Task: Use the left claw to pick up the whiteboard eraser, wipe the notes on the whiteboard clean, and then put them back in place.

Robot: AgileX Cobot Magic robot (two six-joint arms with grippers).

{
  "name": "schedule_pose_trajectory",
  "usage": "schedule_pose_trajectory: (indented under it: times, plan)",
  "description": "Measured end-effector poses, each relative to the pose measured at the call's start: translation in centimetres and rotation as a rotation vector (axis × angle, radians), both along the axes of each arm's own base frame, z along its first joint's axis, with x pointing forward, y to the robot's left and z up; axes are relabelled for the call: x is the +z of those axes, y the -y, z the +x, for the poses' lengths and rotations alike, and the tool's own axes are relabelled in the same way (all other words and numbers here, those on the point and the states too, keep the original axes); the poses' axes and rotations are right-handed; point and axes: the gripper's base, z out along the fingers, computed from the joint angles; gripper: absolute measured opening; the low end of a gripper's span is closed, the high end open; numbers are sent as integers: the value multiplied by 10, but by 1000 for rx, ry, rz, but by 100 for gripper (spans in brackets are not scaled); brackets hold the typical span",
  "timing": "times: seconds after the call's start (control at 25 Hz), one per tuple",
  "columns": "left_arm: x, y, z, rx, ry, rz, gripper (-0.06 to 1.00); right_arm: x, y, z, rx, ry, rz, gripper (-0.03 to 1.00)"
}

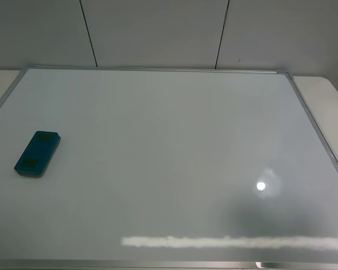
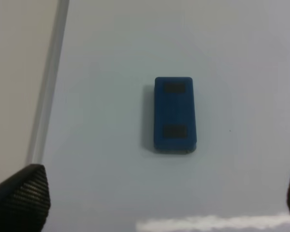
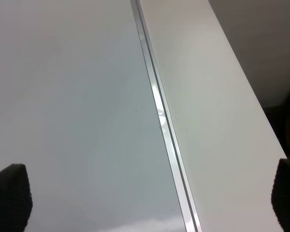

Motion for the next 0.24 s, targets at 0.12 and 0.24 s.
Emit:
schedule_pose_trajectory:
  times: [0.12, 0.24]
  plan:
    - [0, 0, 0, 0, 0, -1, 99, 0, 0, 0, 0, 0, 0, 99]
    - [0, 0, 0, -1, 0, -2, 99, 0, 0, 0, 0, 0, 0, 99]
